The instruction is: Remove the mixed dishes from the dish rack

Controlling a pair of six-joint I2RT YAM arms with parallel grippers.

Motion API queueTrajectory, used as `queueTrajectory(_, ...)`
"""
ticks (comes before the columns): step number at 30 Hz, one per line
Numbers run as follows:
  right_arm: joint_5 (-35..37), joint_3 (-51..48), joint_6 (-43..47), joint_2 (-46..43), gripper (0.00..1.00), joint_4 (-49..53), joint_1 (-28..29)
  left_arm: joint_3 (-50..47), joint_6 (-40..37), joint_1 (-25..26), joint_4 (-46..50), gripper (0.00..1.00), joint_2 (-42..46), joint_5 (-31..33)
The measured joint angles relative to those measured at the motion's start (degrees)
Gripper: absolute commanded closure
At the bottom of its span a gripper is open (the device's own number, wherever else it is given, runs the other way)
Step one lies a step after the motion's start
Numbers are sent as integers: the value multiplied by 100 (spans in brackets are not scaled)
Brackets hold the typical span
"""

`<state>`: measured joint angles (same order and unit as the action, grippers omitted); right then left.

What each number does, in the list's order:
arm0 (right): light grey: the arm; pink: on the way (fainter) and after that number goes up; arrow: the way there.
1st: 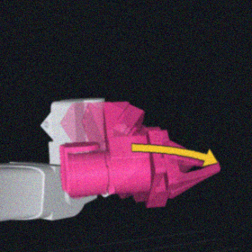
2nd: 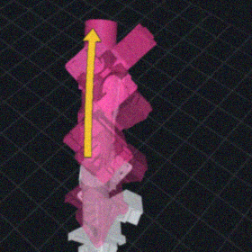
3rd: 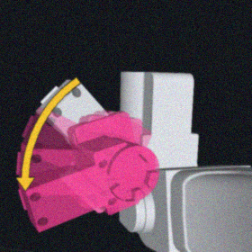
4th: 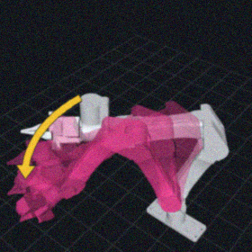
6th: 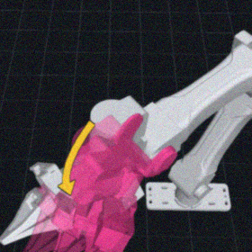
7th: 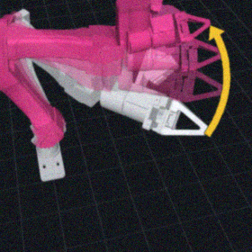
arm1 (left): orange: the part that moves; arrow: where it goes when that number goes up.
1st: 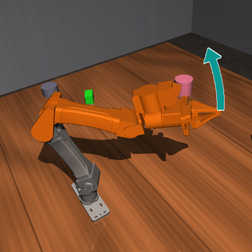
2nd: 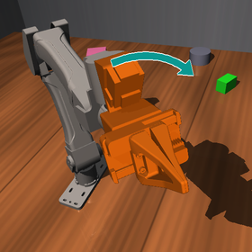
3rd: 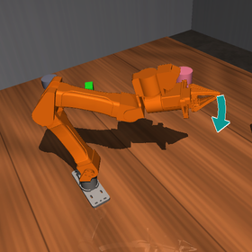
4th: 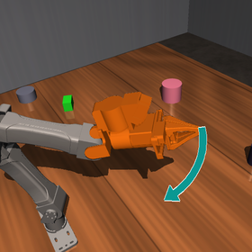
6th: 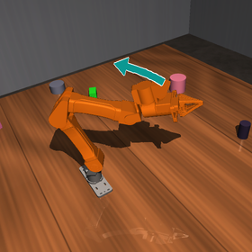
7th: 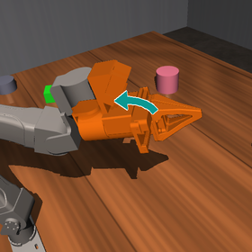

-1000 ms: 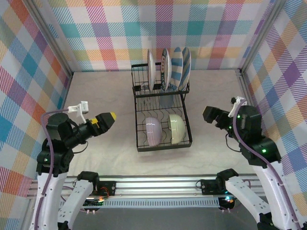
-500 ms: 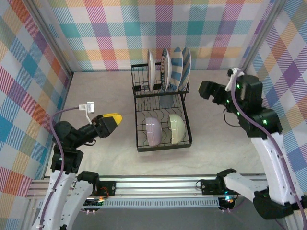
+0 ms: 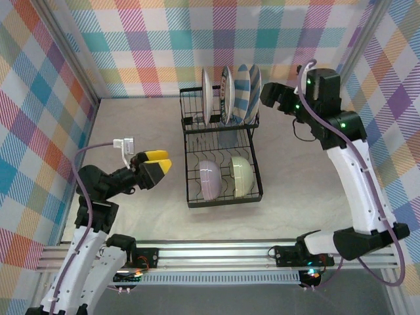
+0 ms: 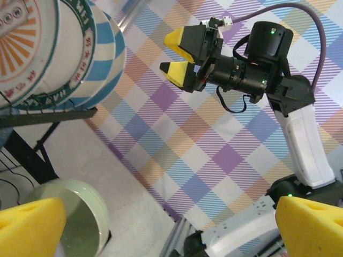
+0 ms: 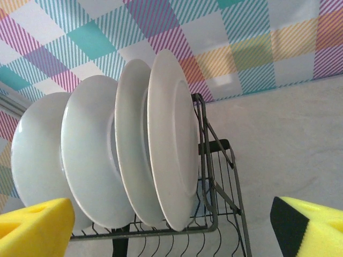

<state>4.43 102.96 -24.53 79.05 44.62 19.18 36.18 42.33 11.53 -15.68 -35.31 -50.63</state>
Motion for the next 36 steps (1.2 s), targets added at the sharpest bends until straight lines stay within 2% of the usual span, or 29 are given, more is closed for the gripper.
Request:
queueTrajectory(8, 164, 675, 31, 750, 17, 61, 223, -39, -944, 74, -101, 0, -339, 229)
queueTrajectory(14, 564, 1351, 155, 1228, 24, 302, 356, -256, -1222, 85, -247, 0, -352, 389)
queueTrajectory(20, 863, 1692, 247, 1631, 32, 483, 398, -376, -1222, 162, -345, 0, -254, 468)
queueTrajectory(28, 1198, 1974, 284, 2052, 45, 601, 525, -634, -868, 348, -1209, 0, -313, 643)
queueTrajectory(36, 1552, 2022, 297, 2120, 51, 697, 632, -686, -846, 352, -1322, 0, -385, 831)
